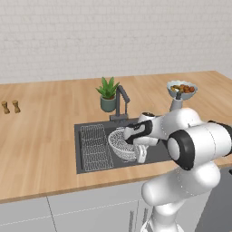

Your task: Put the colander in the sink, put the apple in the colander, and turn on the sink faucet and pour water over the colander.

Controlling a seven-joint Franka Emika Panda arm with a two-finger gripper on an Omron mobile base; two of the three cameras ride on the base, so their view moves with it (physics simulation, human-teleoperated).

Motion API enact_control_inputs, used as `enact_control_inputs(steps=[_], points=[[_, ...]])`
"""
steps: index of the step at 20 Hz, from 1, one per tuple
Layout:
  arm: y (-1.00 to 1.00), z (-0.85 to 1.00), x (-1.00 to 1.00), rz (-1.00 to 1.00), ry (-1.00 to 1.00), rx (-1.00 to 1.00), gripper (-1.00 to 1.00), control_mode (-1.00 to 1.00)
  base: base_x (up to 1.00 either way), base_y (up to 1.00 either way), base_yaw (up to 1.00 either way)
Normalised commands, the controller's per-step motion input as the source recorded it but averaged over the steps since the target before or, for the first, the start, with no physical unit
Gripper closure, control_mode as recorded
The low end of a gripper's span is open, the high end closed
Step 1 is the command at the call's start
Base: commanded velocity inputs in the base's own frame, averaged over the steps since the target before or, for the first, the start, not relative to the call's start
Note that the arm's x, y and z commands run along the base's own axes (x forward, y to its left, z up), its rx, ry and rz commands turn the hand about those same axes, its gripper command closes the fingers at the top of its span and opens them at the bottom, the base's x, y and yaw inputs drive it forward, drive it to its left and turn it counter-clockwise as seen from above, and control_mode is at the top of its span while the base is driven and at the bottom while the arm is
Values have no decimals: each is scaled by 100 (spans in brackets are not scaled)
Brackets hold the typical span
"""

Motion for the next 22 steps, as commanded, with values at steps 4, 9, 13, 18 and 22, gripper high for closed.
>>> enact_control_inputs(steps=[4, 9, 13, 18, 22], points=[[0, -22, 21, 0, 0, -2, 100, -100, 0, 0, 0], [0, -19, 18, 0, 0, -1, 100, -100, 0, 0, 0], [5, -19, 22, 0, 0, 0, 100, -100, 0, 0, 0], [13, -16, 26, 0, 0, 0, 100, -100, 0, 0, 0], [8, -12, 34, 0, -12, 0, 100, -100, 0, 0, 0]])
